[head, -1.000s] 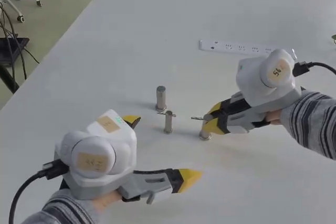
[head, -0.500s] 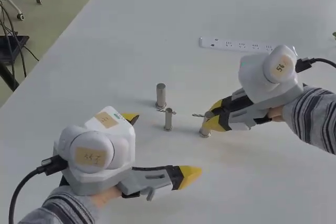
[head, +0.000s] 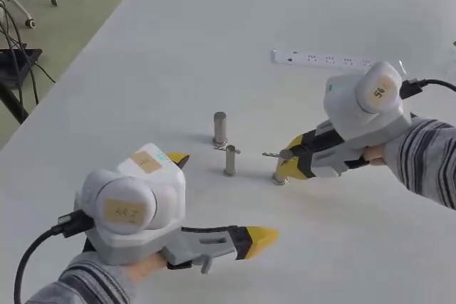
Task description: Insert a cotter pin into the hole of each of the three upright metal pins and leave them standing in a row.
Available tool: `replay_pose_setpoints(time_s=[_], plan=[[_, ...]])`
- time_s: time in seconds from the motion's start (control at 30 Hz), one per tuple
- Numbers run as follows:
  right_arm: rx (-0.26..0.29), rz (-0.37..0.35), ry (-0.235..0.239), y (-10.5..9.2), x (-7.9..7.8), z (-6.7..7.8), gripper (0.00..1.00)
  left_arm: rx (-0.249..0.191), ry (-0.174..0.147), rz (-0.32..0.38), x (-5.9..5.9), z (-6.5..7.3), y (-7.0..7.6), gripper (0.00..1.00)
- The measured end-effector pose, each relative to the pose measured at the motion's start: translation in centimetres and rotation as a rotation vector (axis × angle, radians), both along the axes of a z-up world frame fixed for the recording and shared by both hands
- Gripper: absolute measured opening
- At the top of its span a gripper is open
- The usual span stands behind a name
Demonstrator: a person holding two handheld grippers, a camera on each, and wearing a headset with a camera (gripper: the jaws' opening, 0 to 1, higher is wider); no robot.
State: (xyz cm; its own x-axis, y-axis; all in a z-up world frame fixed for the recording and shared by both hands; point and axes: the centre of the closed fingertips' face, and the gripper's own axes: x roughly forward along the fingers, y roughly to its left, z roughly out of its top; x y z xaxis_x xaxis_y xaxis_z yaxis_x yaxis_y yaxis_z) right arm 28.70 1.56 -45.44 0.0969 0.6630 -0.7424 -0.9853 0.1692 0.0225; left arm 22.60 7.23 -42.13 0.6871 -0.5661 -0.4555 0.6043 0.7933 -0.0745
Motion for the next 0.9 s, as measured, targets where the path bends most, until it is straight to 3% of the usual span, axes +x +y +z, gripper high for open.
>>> replay_pose_setpoints(time_s=[0.27,0.5,0.67,0.9], plan=[[0.074,-0.065,0.017,0.9,0.2,1.5,0.30,-0.001,-0.006,-0.006,-0.1,0.2,0.3,0.99],[0.255,-0.195,0.053,3.4,1.7,4.3,0.35,0.005,-0.006,0.006,-0.4,0.2,0.8,0.99],[0.314,-0.245,0.029,5.2,3.1,5.3,0.35,0.002,-0.007,0.020,-0.5,0.3,1.2,0.99],[0.348,-0.300,0.047,7.1,4.4,4.6,0.33,0.001,-0.011,0.024,-0.7,0.5,1.4,0.99]])
